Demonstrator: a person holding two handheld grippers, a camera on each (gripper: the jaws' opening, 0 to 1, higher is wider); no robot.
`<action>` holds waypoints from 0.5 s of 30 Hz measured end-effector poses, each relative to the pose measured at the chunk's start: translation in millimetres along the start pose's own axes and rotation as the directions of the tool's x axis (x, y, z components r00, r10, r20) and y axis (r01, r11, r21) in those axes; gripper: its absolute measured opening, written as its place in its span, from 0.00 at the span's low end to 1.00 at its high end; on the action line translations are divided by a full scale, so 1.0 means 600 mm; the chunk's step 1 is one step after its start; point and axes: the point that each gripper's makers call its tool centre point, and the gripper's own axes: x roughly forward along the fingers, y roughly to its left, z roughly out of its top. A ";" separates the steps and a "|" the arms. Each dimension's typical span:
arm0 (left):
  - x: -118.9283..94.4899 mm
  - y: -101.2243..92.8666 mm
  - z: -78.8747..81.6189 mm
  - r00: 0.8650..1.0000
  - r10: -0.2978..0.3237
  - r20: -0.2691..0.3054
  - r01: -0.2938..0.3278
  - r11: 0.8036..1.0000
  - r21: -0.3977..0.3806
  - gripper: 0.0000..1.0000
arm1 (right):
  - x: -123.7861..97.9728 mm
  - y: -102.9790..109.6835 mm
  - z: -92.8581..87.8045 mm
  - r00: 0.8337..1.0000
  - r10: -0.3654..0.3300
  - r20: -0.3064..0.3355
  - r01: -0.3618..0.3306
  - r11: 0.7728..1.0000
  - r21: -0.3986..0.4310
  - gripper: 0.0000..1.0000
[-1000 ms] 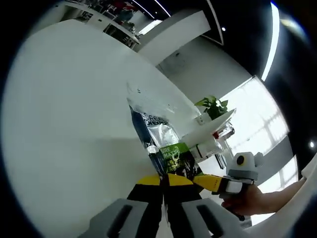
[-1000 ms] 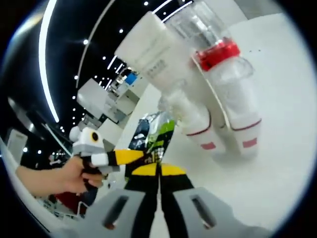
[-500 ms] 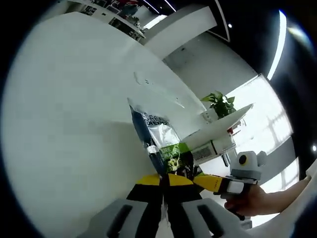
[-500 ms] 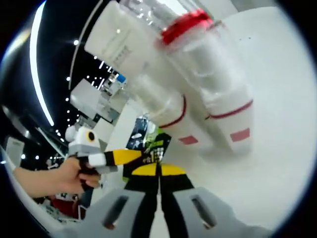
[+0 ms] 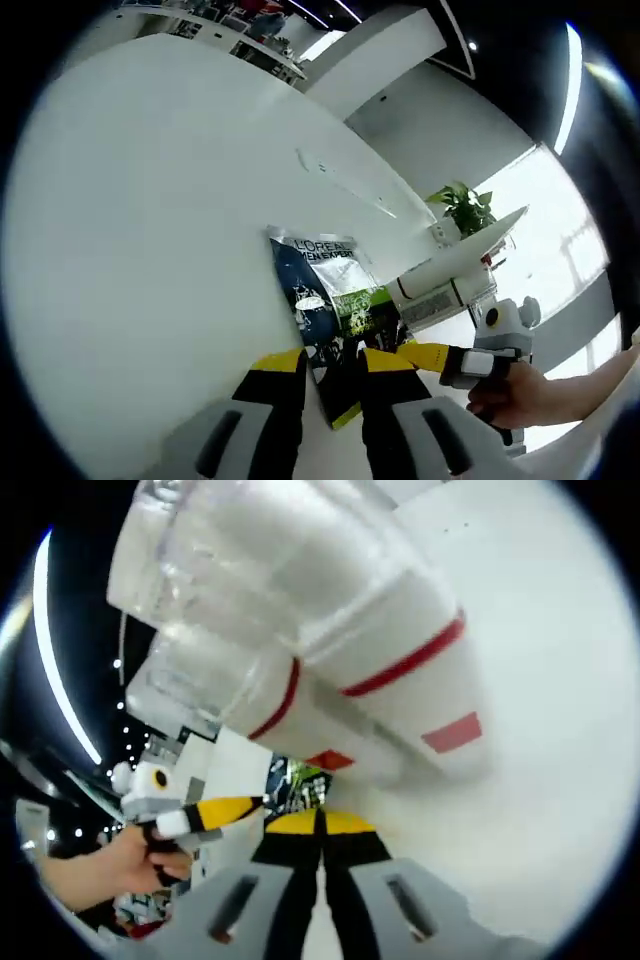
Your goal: Arrange the skincare products in the storage area until every visible bottle or jar stands upright without overlapping.
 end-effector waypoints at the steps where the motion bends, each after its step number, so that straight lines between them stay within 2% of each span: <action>1: -0.004 -0.001 0.000 1.000 0.001 0.005 -0.001 1.000 0.003 0.20 | 0.000 -0.001 0.000 1.000 -0.004 0.000 0.004 1.000 0.003 0.00; 4: -0.015 -0.002 0.001 1.000 0.010 0.026 -0.010 1.000 0.008 0.23 | 0.001 -0.004 -0.001 1.000 -0.019 0.005 0.019 1.000 0.014 0.02; 5: -0.022 0.001 0.003 0.999 0.031 0.041 -0.032 0.999 0.020 0.25 | -0.002 -0.013 0.004 0.998 -0.061 0.019 0.062 0.996 -0.063 0.03; 7: -0.032 0.000 0.003 0.998 0.038 0.055 -0.040 0.999 0.030 0.28 | -0.003 0.000 0.014 0.998 -0.044 0.054 0.050 0.992 -0.112 0.10; 10: -0.044 -0.003 0.000 0.997 0.040 0.068 -0.042 0.998 0.041 0.28 | -0.006 0.010 0.017 0.997 -0.041 0.060 0.048 0.992 -0.114 0.22; 11: -0.052 -0.005 -0.002 0.996 0.042 0.078 -0.045 0.998 0.045 0.28 | -0.009 0.009 0.021 0.996 -0.056 0.069 0.066 0.985 -0.162 0.24; 15: -0.068 -0.007 -0.011 0.995 0.047 0.089 -0.052 0.997 0.064 0.29 | -0.023 0.010 0.018 0.996 -0.060 0.073 0.071 0.985 -0.159 0.28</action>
